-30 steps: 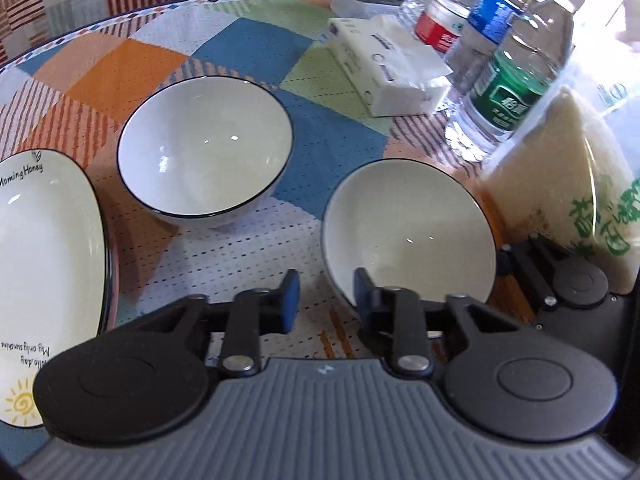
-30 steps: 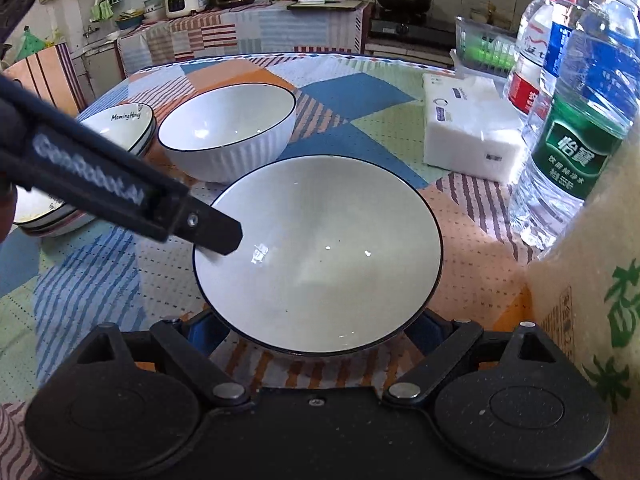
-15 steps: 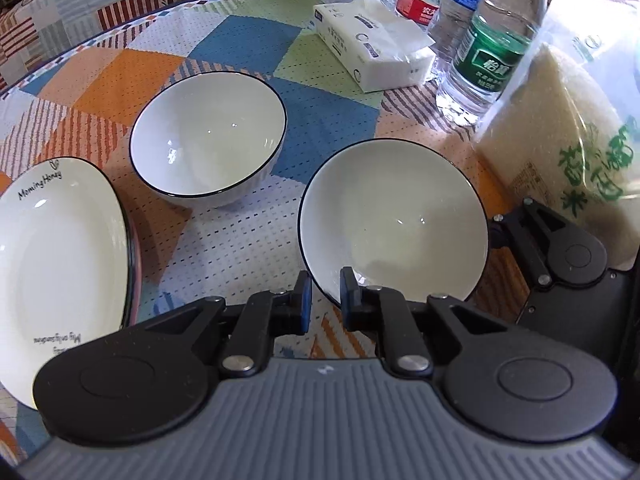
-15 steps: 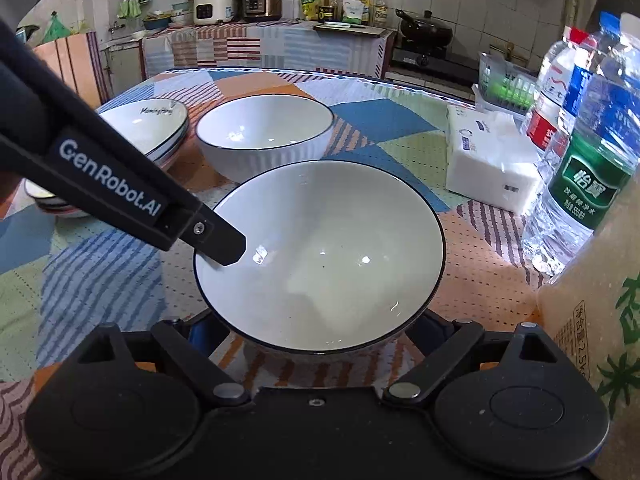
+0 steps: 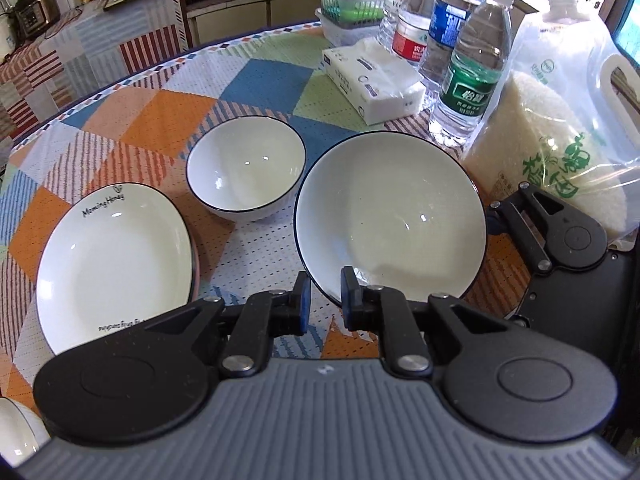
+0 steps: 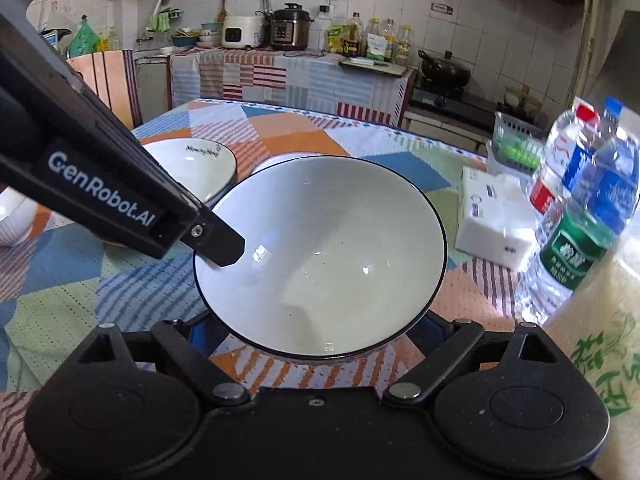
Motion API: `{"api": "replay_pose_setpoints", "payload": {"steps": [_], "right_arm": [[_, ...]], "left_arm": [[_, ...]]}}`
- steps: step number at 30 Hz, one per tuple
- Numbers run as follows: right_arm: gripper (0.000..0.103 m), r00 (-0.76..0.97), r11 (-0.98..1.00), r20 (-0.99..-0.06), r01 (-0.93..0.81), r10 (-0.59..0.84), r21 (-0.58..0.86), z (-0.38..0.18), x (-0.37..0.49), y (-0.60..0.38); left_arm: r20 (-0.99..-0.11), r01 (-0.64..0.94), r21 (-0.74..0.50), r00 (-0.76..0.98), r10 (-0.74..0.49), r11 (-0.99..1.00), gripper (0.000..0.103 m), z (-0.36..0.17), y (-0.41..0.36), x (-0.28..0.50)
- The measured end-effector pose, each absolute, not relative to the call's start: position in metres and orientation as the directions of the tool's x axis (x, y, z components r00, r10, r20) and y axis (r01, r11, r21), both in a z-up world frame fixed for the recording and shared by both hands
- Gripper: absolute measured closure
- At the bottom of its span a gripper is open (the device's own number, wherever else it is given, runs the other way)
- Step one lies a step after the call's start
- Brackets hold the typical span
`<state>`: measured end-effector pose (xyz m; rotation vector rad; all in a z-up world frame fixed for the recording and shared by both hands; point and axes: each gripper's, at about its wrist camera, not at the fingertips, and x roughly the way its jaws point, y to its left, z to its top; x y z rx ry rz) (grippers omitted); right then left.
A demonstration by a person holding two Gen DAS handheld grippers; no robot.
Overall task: Organize plates and bowls
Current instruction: 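Carry the second bowl onto the first bowl and open both grippers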
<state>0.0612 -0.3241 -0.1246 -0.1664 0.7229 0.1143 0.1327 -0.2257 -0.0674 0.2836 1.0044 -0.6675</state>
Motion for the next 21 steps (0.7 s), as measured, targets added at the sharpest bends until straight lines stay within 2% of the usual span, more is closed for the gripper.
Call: {"api": "replay_pose_setpoints", "payload": {"steps": [12,21], "right_arm": [[0.008,0.784,0.961,-0.616,-0.226,0.081,-0.162,-0.101,0.09,-0.302],[0.008,0.776,0.954,-0.614,-0.274,0.144,-0.123,-0.091,0.138,-0.299]], "left_arm": [[-0.825,0.586,-0.039,0.439,-0.357,0.81,0.09,-0.038,-0.201,0.153],[-0.828,0.531,-0.063,0.445,-0.341,0.845,0.089,-0.034,-0.19,0.204]]}}
